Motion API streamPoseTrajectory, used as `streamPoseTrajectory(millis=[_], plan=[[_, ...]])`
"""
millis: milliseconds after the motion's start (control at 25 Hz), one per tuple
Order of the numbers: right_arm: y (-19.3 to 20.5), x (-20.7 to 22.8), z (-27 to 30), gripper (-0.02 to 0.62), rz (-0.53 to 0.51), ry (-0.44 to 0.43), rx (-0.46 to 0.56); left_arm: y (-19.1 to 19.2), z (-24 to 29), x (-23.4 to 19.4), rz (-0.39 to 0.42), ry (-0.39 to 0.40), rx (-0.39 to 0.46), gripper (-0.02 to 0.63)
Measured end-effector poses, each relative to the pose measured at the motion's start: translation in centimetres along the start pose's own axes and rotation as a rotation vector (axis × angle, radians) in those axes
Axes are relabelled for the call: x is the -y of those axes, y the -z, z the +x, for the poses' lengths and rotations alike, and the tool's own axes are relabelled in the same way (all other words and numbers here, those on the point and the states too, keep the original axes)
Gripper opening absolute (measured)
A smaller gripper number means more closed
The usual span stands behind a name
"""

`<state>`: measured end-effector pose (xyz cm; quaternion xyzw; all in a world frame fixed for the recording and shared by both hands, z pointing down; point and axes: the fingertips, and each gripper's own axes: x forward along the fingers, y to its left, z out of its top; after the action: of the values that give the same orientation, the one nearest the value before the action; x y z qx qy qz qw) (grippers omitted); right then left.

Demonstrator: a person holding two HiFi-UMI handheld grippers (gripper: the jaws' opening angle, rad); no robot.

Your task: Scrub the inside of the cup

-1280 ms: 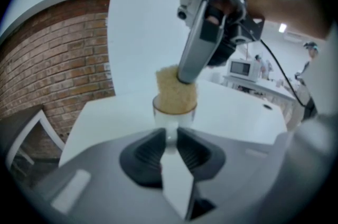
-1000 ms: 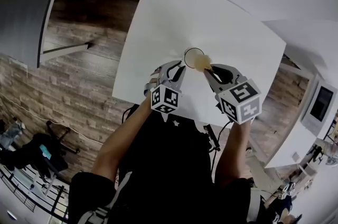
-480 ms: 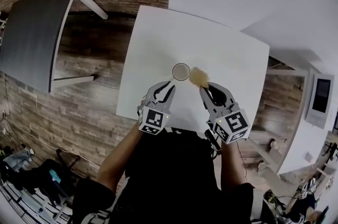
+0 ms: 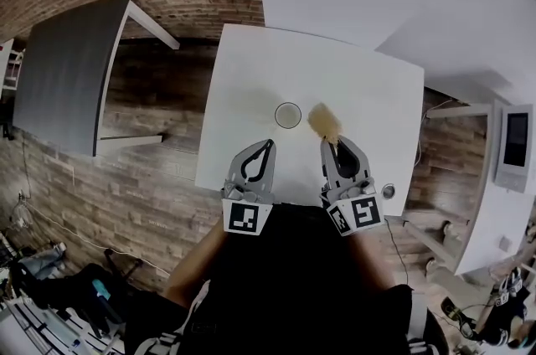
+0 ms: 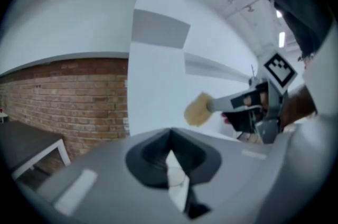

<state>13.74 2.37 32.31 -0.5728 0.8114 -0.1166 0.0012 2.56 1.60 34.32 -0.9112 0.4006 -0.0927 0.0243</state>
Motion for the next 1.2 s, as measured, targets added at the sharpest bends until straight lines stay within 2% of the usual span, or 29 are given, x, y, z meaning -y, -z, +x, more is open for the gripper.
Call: streamPoseTrajectory(millis=[160,360,1200], plan=[[1.0,0.6,-0.1,0.044,0.02,0.028,-0.008,0.3,0.2,-0.1,-0.098,-0.018,0.012,0.003],[0.8,0.7,0.0,0.043,0.001,0.031,-0.015,-0.4,0.6,-0.3,-0.087,-0.028,0.043,0.003],[1.0,0.2,0.5,0.043,-0.011,0.031,-0.028,-0.1,0.9,-1.1,-0.089,-0.031,0.036,0.003]])
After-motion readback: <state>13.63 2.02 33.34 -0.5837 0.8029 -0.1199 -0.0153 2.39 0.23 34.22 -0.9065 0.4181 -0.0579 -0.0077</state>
